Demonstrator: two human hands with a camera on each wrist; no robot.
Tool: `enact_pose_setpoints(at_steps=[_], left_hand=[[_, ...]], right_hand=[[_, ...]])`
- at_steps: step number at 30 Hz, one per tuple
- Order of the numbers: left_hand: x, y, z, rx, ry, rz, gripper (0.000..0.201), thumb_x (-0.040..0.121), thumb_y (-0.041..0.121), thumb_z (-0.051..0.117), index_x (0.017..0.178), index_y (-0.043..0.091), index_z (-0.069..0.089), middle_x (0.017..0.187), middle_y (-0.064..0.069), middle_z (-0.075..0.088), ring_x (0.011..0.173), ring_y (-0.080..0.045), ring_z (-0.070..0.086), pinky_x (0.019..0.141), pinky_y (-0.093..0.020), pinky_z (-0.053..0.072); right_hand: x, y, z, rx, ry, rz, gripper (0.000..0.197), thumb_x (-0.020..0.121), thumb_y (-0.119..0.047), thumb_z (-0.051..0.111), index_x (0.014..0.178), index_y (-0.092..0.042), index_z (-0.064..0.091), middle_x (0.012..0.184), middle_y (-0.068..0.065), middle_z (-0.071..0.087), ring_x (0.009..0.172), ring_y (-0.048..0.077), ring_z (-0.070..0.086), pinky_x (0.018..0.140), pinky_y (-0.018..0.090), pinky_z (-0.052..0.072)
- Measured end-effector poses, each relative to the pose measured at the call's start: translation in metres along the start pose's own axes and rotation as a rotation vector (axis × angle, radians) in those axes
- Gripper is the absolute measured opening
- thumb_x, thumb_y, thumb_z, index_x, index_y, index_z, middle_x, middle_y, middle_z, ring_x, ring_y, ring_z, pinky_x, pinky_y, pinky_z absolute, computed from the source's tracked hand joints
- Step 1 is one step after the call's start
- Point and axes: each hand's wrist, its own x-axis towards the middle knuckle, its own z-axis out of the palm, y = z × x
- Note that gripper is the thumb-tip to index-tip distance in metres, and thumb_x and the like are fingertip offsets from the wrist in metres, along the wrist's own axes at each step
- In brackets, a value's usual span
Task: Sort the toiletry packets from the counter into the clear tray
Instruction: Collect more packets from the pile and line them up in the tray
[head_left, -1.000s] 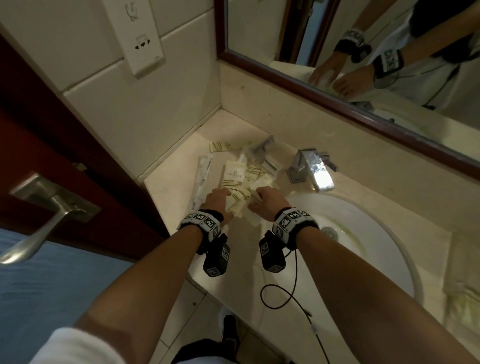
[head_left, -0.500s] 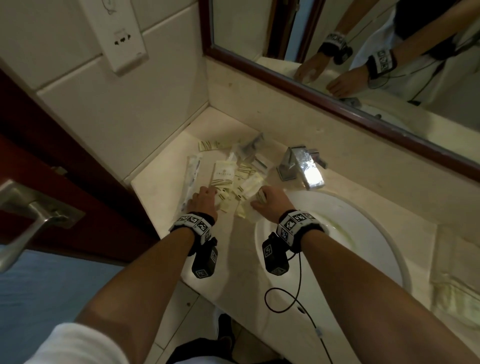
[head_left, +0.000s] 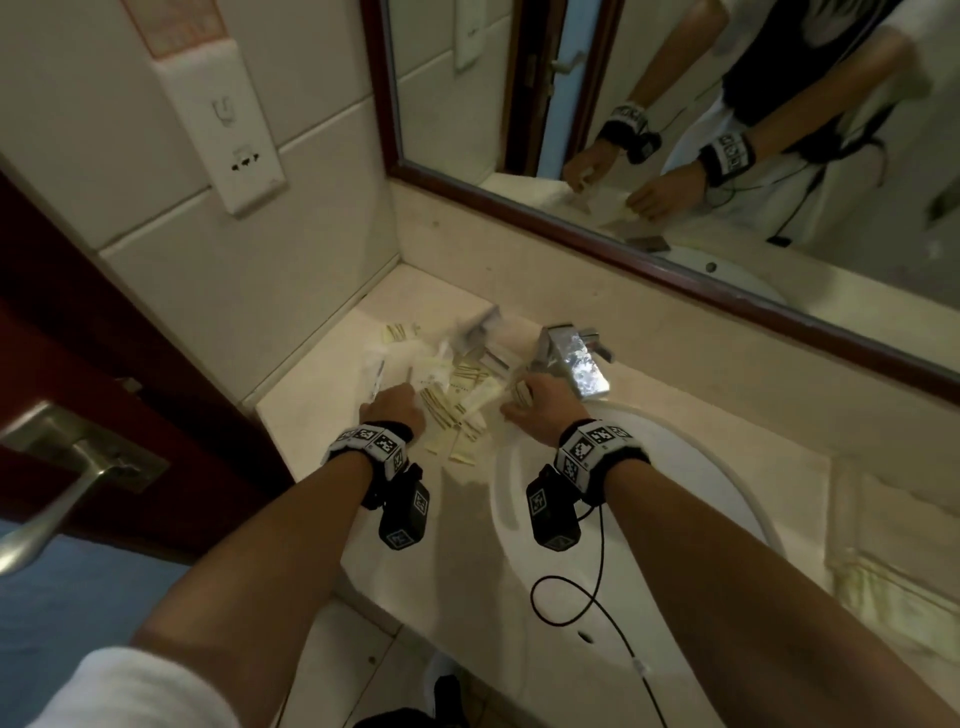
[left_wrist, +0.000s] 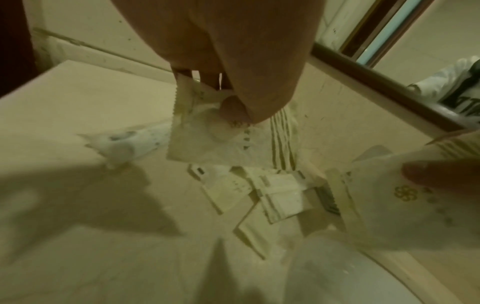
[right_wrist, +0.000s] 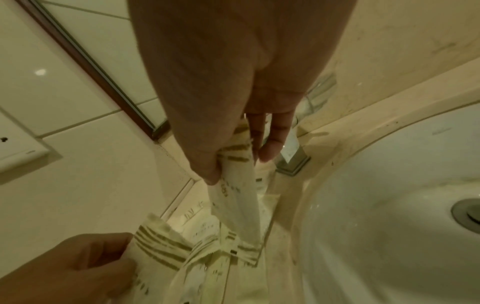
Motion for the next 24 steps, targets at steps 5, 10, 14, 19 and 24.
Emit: enact_pose_setpoints(at_steps=[5, 10, 14, 19, 24], left_hand=[[-0.009, 0.054, -0.024, -0.027, -0.002, 0.124, 0.024, 0.090, 0.026, 0.045, 0.105, 0.008, 0.055, 0.120, -0.016, 0.059, 0.109, -0.035, 0.055, 0.097, -0.040, 0.041], [-0.030, 0.127, -0.046, -0.077, 0.043, 0.243, 0.039, 0.085, 0.030, 0.051, 0.120, 0.014, 0.056, 0.122, -0.015, 0.061, 0.111, -0.036, 0.056, 0.098, -0.043, 0.045], [-0.045, 0.180, -0.048, -0.089, 0.053, 0.366, 0.035, 0.083, 0.029, 0.055, 0.115, 0.015, 0.060, 0.118, -0.014, 0.064, 0.108, -0.035, 0.059, 0.095, -0.040, 0.048], [-0.075, 0.245, -0.035, -0.058, 0.021, 0.508, 0.025, 0.084, 0.024, 0.054, 0.104, 0.012, 0.062, 0.108, -0.013, 0.067, 0.100, -0.033, 0.062, 0.088, -0.038, 0.050], [-0.108, 0.306, -0.008, -0.048, -0.015, 0.614, 0.027, 0.085, 0.019, 0.055, 0.109, 0.009, 0.062, 0.111, -0.015, 0.066, 0.103, -0.033, 0.061, 0.089, -0.036, 0.048]], right_hand=[[-0.011, 0.011, -0.045, -0.012, 0.077, 0.000, 0.023, 0.086, -0.034, 0.064, 0.090, -0.013, 0.057, 0.096, 0.007, 0.060, 0.091, 0.027, 0.057, 0.073, 0.030, 0.042], [-0.034, 0.031, -0.107, 0.021, 0.191, 0.059, 0.031, 0.087, -0.037, 0.064, 0.106, -0.012, 0.063, 0.106, 0.012, 0.067, 0.098, 0.030, 0.062, 0.080, 0.035, 0.050], [-0.065, 0.056, -0.146, 0.278, 0.283, 0.096, 0.026, 0.087, -0.030, 0.069, 0.101, -0.009, 0.063, 0.095, 0.011, 0.070, 0.083, 0.026, 0.069, 0.072, 0.045, 0.060], [-0.111, 0.097, -0.185, 0.444, 0.368, 0.168, 0.026, 0.091, -0.023, 0.064, 0.110, -0.005, 0.060, 0.100, 0.013, 0.068, 0.073, 0.021, 0.068, 0.046, 0.026, 0.054], [-0.165, 0.149, -0.215, 0.593, 0.483, 0.237, 0.018, 0.087, -0.009, 0.069, 0.096, -0.015, 0.055, 0.097, 0.008, 0.063, 0.081, 0.023, 0.068, 0.051, 0.028, 0.059]])
